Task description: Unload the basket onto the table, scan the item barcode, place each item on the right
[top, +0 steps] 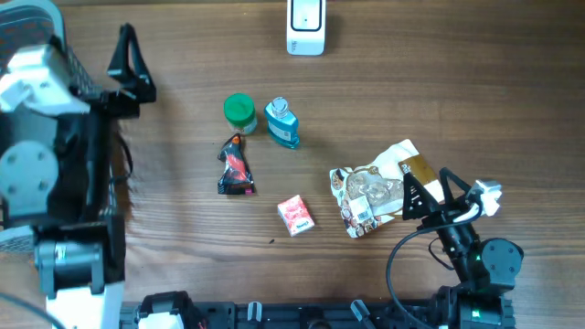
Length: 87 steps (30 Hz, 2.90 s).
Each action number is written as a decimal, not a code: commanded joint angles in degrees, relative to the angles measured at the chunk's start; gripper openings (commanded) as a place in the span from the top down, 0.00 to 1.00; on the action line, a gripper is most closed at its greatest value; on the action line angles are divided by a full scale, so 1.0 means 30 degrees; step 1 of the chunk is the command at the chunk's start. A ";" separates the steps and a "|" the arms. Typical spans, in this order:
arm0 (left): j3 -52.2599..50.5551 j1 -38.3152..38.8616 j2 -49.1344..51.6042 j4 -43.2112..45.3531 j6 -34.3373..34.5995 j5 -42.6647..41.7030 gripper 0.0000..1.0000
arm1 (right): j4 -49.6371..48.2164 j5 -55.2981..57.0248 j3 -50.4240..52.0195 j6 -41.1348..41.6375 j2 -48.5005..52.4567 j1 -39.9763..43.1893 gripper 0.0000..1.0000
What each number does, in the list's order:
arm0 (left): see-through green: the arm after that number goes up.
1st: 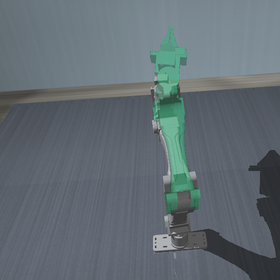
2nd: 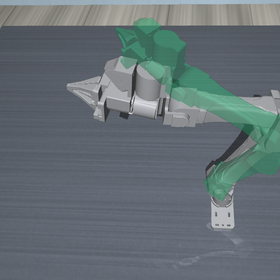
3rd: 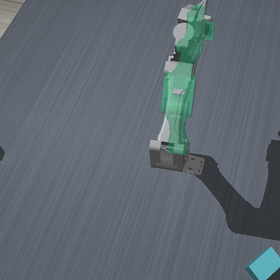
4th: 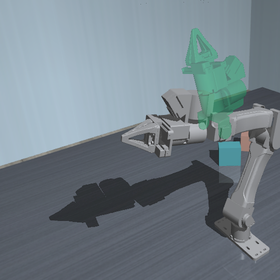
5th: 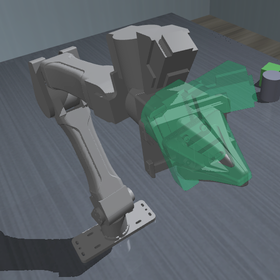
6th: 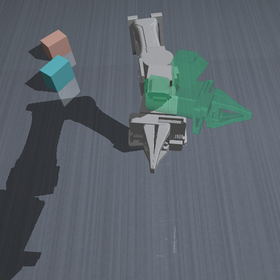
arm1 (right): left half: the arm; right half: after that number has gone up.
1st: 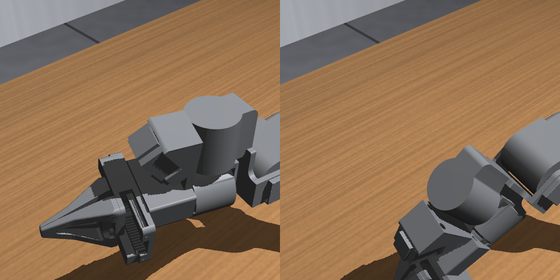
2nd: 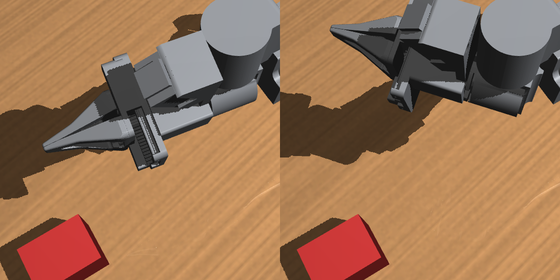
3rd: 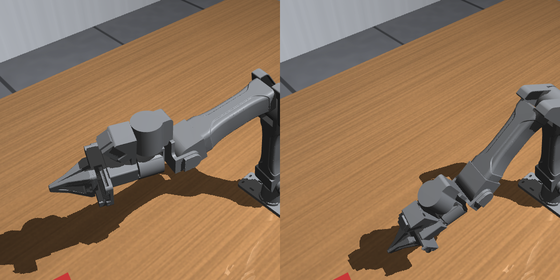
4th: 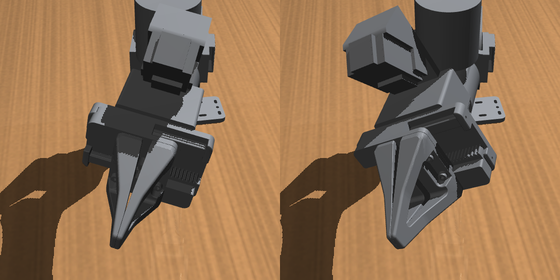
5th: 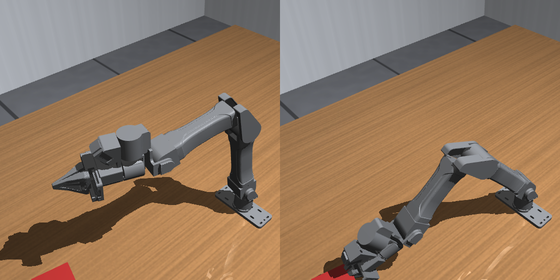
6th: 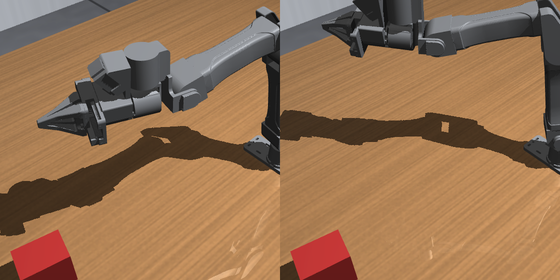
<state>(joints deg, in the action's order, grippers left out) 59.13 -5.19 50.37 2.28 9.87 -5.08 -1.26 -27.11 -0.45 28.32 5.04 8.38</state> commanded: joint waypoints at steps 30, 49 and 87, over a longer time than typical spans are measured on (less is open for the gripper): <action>0.0109 0.0102 -0.1530 -0.1792 -0.0168 -0.0138 0.00 | 1.7646 0.4809 -2.2994 -0.3439 1.5839 -0.1974 0.00; 0.0109 0.0051 -0.0532 -0.1639 -0.0168 0.2739 0.00 | 1.7318 0.6659 -3.1751 0.5639 3.0294 -1.3435 0.11; 0.0109 0.0051 0.2251 -0.1333 -0.0226 0.5435 0.00 | 2.6986 0.6069 -4.3422 1.2298 3.7412 -1.3457 0.01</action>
<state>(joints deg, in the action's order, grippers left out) 59.13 -5.19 57.06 -2.15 9.89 10.26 78.85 -8.34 -129.49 58.41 116.07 -31.75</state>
